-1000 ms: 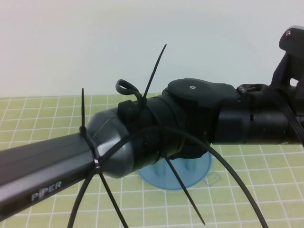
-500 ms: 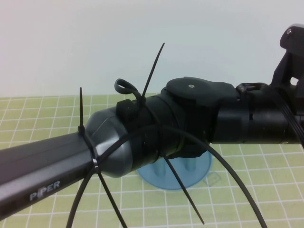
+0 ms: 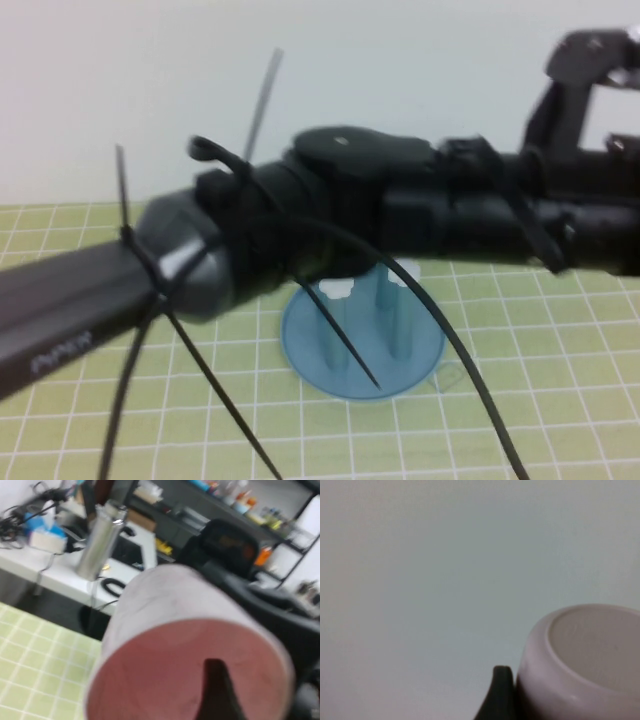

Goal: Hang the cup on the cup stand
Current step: Adjust the cup with two arms, then place the cup on the cup holder

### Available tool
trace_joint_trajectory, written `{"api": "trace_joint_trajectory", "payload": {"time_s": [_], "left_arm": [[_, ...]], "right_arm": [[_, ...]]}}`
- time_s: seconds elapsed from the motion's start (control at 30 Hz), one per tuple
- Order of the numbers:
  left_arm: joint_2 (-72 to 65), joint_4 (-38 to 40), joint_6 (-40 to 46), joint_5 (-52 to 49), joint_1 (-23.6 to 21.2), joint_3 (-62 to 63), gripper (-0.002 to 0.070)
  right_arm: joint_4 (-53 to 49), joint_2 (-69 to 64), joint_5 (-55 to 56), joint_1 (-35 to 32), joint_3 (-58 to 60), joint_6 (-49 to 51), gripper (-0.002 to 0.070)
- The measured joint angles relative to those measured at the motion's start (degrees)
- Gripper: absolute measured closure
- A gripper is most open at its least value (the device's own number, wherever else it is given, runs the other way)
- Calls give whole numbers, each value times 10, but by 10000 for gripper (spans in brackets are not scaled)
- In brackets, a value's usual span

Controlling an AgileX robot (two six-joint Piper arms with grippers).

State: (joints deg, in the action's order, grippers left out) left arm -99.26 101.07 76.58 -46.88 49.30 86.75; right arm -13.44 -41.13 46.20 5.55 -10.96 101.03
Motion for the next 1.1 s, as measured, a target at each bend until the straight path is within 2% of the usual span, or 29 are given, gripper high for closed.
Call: {"api": "trace_joint_trajectory", "payload": {"time_s": [0.1, 0.17, 0.27, 0.37, 0.4, 0.57, 0.7, 0.9, 1.1], "left_arm": [[8, -41, -37, -36, -29, 0, 223], [16, -82, -65, -49, -44, 0, 279], [36, -171, -108, -58, -59, 0, 427], [61, -237, -139, -49, -69, 0, 634], [71, -254, -145, -40, -72, 0, 672], [132, -361, -213, 24, -78, 0, 675], [191, -545, -313, 45, -78, 0, 675], [282, -871, -581, 37, -78, -2, 675], [356, -1020, -689, 47, -78, -28, 675]], "right_arm": [[11, 0, 1, 0, 0, -20, 53], [24, 0, 1, 0, 0, -38, 53], [38, 0, 1, 0, 0, -69, 53], [37, 0, -10, 0, 0, -93, 53], [35, 0, -14, 0, 0, -101, 53], [21, 0, -21, 0, -2, -130, 53], [-31, -1, -28, 0, -19, -165, 53], [-203, -44, -29, 0, -102, -221, 54], [-397, -141, 7, 0, -228, -236, 59]]}}
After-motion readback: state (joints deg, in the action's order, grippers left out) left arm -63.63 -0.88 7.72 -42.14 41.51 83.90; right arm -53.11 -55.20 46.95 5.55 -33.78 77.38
